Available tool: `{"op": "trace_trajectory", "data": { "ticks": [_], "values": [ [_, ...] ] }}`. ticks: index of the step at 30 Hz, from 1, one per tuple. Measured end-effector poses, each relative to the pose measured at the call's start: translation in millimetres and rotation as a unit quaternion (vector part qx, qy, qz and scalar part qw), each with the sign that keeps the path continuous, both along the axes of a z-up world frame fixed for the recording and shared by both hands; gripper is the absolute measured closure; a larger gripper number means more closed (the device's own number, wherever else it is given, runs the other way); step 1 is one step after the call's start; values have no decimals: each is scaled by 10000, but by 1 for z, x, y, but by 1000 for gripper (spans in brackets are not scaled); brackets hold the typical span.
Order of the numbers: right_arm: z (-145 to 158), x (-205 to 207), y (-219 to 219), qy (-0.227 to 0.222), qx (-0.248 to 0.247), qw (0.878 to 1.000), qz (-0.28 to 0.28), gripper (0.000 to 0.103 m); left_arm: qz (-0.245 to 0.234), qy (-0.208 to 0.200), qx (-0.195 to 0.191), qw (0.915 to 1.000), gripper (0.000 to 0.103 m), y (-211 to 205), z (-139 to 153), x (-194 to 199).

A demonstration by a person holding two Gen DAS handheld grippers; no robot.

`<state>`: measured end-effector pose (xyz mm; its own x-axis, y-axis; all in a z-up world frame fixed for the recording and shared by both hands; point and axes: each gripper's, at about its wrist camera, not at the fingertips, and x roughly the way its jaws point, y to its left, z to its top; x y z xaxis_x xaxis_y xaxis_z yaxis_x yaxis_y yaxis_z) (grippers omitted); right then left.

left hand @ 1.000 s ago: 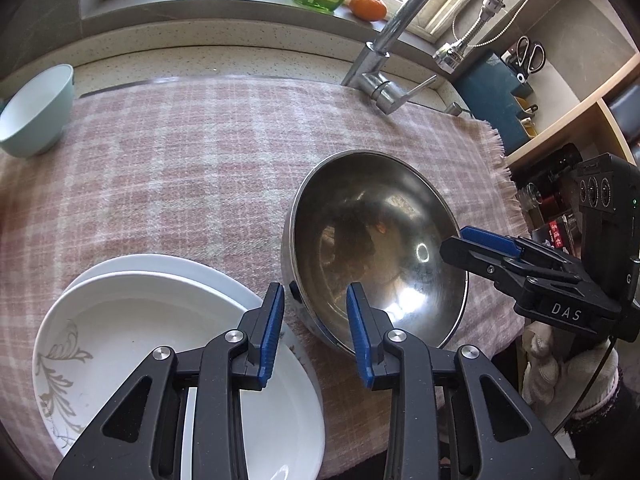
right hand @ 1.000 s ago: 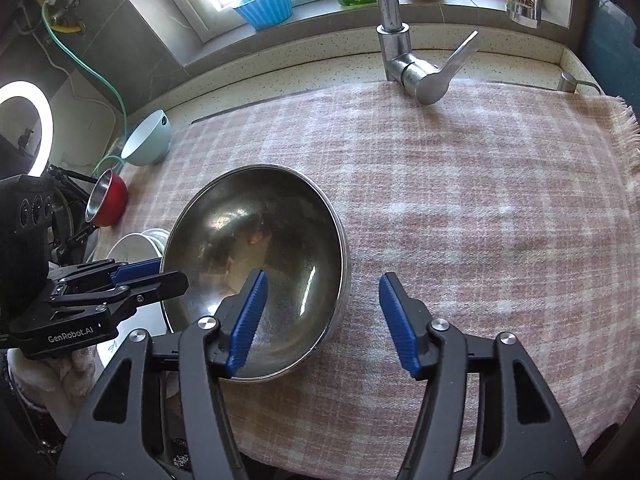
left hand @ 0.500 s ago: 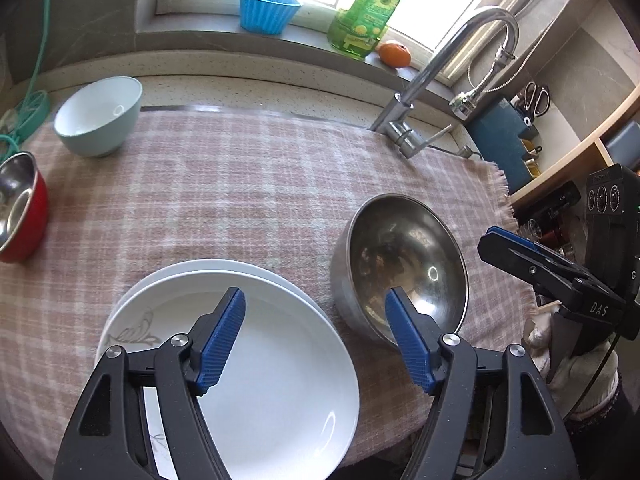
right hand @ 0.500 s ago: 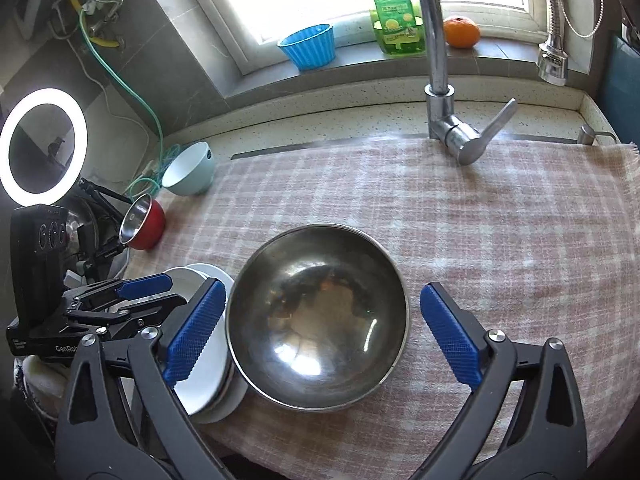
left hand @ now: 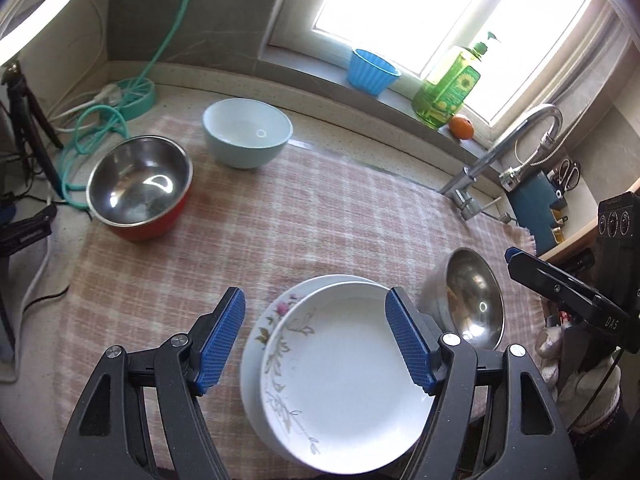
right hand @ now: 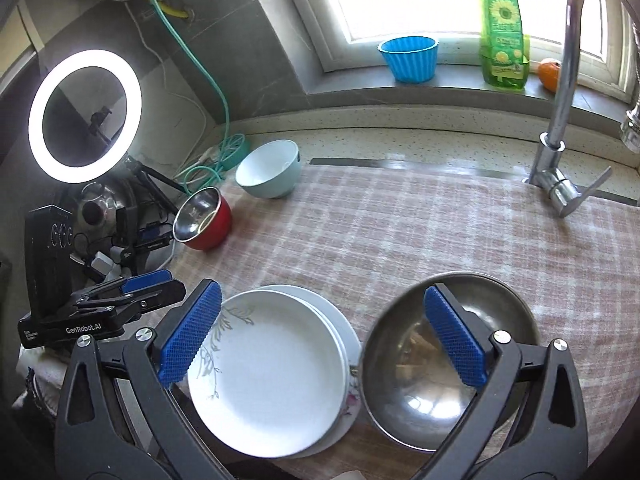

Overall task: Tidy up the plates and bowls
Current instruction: 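Reach the left gripper to the red steel bowl rim and close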

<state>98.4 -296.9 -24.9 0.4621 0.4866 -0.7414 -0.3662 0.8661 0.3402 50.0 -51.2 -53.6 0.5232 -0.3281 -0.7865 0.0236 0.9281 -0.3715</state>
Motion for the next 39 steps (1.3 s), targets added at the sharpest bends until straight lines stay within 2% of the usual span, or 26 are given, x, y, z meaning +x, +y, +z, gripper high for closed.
{"op": "trace_trajectory", "data": {
  "ticks": [8, 13, 20, 26, 29, 33, 35, 39],
  "values": [
    [10, 5, 65, -92, 118, 9985, 522, 0, 637, -91, -86, 9979, 30, 70, 2, -8],
    [16, 5, 109, -267, -135, 9959, 856, 0, 940, -164, -77, 9954, 30, 107, 0, -7],
    [10, 26, 152, -7, -62, 9963, 861, 0, 1265, -158, -38, 9918, 31, 154, -8, -3],
    [-6, 48, 182, 295, -11, 9955, 898, 1, 1371, -89, -216, 9903, 34, 179, -19, 9],
    [-16, 59, 195, 467, 24, 9947, 918, 7, 1364, -25, -349, 9900, 42, 183, -24, 18],
    [-29, 74, 207, 553, -55, 9944, 904, 12, 1277, 21, -358, 9912, 47, 180, -29, 29],
    [-35, 83, 210, 681, 1, 9939, 867, 19, 1238, 60, -390, 9915, 54, 179, -31, 36],
    [-48, 102, 212, 993, 228, 9920, 751, 27, 1229, 178, -529, 9908, 59, 179, -39, 49]
  ]
}}
